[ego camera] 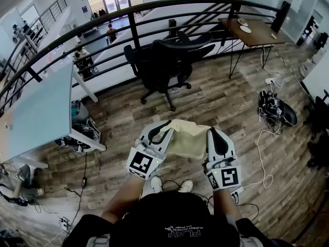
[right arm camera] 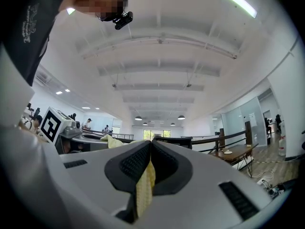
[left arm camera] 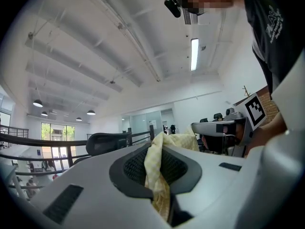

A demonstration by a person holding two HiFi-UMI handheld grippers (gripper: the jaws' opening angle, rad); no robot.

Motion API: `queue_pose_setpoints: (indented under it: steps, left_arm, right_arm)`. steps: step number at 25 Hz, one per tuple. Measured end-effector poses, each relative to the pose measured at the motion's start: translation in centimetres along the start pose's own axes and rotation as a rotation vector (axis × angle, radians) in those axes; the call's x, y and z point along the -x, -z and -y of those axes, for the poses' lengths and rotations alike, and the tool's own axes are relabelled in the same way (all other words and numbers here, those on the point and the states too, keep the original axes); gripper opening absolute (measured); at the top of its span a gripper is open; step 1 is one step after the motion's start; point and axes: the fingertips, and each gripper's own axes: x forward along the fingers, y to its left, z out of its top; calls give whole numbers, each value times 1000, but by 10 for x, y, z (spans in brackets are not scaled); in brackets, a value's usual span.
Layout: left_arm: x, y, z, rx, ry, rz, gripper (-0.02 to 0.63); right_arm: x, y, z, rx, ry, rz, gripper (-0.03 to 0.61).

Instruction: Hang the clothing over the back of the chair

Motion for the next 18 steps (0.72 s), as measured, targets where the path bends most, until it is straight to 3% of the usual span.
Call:
queue_pose_setpoints:
  steps: [11,18]
  left_arm:
    - [-20,4,19,12,-18,-40,40]
    - [-30,3,32,-1,-70,-40,40]
  right_arm:
    - [0,-4,22,-21,-56,27,23]
    - [6,-4,39,-8,-110,20,23]
